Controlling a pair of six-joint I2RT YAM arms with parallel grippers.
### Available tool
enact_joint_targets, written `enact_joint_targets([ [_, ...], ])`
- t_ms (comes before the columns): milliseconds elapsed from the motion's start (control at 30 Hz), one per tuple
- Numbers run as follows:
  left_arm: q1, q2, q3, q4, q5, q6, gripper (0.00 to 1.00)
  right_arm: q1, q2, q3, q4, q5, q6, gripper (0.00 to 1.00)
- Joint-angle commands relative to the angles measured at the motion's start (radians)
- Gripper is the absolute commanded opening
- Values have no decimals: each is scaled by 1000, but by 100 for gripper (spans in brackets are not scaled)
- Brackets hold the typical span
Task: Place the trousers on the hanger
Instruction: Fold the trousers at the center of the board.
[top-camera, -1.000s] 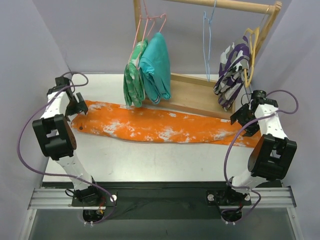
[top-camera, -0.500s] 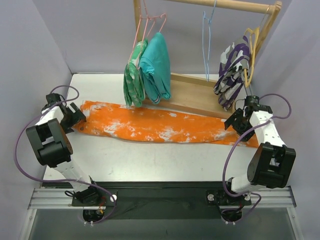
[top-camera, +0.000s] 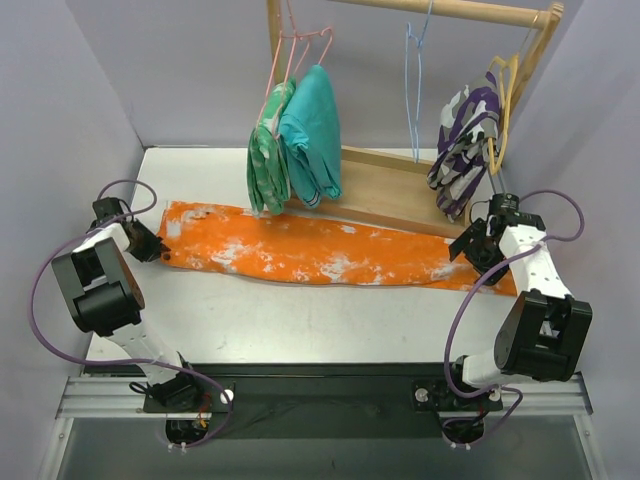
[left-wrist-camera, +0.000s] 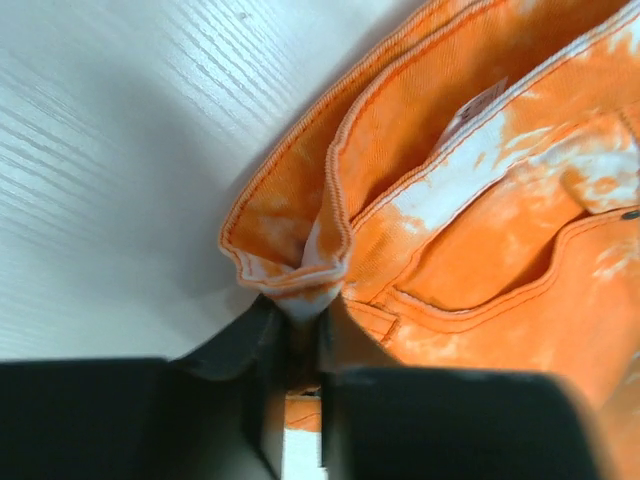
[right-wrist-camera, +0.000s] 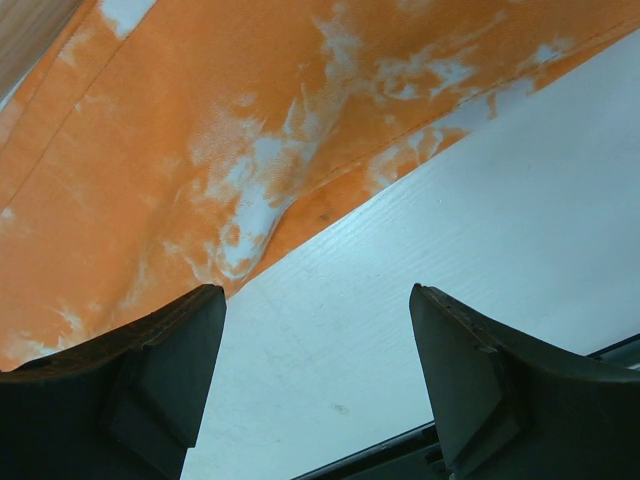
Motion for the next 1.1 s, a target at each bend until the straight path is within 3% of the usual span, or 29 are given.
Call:
enact_joint_targets([
  [0,7,-24,-4,75,50,-17,0,7,-29,-24,-51,44,29,75],
  [167,38,-47,29,63,44,-8,0,-4,-20,-69,-61,102,46,73],
  [267,53,-54,33,54,42,6,0,-18,8,-81,-50,124,55,66],
  [433,78,-63,29,42,39,29,0,-99,43,-92,-26,101,72,62],
  [667,87,-79,6,48,41,51,0,-186,109,-52,19,122,33,59],
  [1067,89,-77,9,61,25,32,0,-217,232,33,90,182,14,50],
])
